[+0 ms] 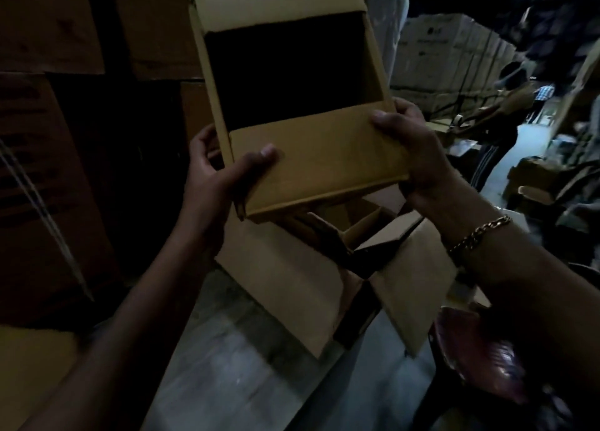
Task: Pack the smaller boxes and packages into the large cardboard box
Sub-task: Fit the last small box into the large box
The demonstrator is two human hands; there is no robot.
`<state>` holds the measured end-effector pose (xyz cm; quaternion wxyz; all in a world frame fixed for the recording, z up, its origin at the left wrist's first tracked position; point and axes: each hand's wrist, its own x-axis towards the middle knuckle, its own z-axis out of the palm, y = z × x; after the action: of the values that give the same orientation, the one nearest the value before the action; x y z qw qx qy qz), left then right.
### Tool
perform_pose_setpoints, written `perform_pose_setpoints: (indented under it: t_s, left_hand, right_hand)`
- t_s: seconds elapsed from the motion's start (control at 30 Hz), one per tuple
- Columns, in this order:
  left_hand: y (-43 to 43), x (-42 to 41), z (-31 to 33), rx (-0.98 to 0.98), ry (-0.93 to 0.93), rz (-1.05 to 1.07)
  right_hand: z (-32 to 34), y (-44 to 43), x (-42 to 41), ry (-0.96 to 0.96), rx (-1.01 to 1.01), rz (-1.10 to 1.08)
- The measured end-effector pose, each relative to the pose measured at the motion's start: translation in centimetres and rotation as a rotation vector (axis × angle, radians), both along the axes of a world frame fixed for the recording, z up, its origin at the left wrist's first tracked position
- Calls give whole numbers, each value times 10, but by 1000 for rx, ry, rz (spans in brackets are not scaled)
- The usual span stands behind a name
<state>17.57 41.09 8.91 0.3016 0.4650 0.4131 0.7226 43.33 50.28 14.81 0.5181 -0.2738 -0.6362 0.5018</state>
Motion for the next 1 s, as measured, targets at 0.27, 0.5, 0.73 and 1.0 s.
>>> perform_pose_setpoints:
  t_s: [0.27, 0.5, 0.73, 1.0]
  left_hand:
    - [135, 40, 53, -70, -54, -76]
    - [204, 58, 77, -177, 58, -36]
    - [280, 101, 54, -270, 17, 48]
    - [342, 163, 14, -424, -110, 254]
  right_hand:
    - [60, 119, 44, -86, 8, 102]
    - [76, 213, 56, -149, -51, 212]
    - [56, 343, 73, -259, -128, 347]
    - [3, 456, 88, -370, -282, 546]
